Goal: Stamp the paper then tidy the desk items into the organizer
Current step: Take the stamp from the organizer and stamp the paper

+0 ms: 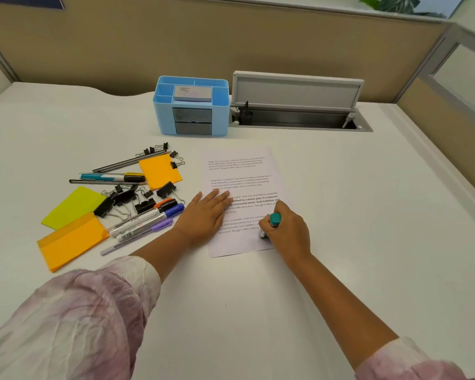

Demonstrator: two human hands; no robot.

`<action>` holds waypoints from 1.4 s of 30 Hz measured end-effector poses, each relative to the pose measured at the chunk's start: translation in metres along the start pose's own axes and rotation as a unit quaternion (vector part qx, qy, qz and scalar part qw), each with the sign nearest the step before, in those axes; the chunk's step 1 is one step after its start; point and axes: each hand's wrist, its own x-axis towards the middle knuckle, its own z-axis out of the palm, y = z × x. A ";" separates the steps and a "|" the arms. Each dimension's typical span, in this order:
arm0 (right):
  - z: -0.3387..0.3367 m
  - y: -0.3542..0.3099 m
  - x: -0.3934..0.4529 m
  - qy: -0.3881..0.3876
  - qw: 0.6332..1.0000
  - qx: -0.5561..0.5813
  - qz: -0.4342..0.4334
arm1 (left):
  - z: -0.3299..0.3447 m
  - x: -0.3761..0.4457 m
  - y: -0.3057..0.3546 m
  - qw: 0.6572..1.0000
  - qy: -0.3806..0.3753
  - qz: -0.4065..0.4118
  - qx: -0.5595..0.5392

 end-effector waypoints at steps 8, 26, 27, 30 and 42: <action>-0.010 -0.014 0.012 -0.029 0.998 0.004 0.052 | -0.001 -0.012 -0.003 1.000 -0.016 -0.005 -0.004; -0.048 -0.007 0.053 0.065 0.940 0.258 0.213 | 0.003 -0.017 0.000 0.999 0.026 -0.005 -0.023; -0.046 -0.010 0.060 0.051 0.942 0.260 0.207 | 0.004 -0.017 0.000 0.999 0.027 -0.004 -0.025; -0.038 -0.022 0.084 0.013 0.950 0.252 0.184 | 0.006 -0.018 0.000 0.999 0.027 -0.007 -0.026; -0.005 -0.121 0.225 -0.069 0.957 0.275 0.057 | 0.004 -0.015 -0.002 0.998 0.032 -0.008 -0.062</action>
